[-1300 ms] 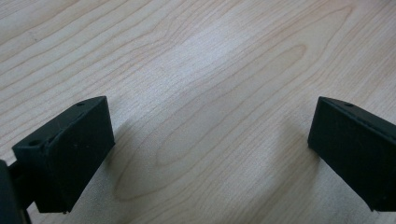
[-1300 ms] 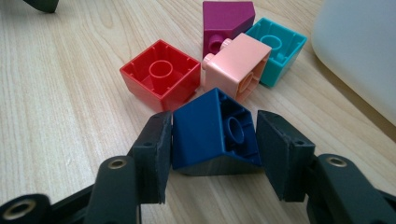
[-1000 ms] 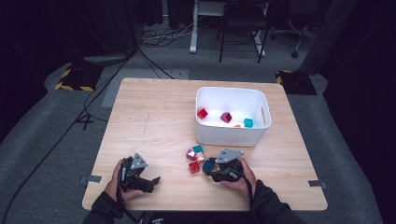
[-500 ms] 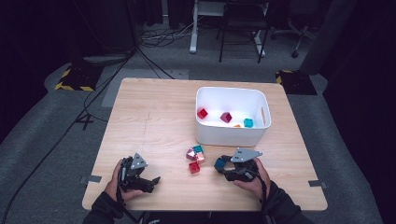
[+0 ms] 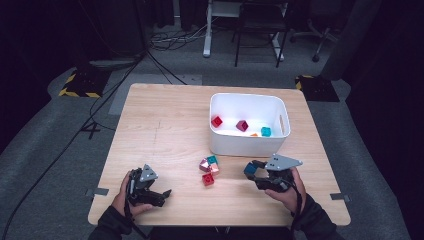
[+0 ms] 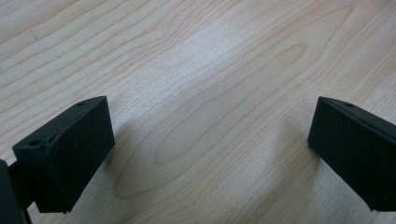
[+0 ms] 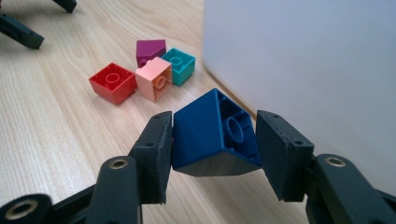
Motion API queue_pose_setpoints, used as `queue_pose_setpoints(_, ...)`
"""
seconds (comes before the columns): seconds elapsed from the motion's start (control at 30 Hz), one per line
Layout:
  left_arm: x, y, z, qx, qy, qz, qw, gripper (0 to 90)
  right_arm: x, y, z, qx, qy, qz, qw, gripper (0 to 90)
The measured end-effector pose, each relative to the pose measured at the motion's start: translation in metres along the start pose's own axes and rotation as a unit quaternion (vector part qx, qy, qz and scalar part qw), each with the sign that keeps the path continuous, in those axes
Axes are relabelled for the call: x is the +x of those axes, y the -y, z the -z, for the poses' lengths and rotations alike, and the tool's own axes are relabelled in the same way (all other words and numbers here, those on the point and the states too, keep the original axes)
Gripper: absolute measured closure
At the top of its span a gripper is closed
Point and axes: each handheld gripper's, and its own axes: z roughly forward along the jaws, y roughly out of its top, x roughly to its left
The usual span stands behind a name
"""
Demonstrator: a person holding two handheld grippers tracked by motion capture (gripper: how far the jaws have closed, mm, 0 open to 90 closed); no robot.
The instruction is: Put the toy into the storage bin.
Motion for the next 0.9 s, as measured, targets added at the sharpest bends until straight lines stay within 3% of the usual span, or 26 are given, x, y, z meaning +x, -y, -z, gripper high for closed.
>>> queue_pose_setpoints(0.53, 0.000, 0.000, 0.000, -0.001, 0.000, 0.000, 1.0000, 0.6, -0.019, -0.013, 0.037, -0.028, 0.026, -0.017, 0.9991, 48.4)
queue_pose_setpoints(0.9, 0.000, 0.000, 0.000, -0.002, 0.000, 0.000, 1.0000, 0.6, -0.034, -0.033, 0.064, -0.050, 0.049, -0.021, 0.9973, 48.4)
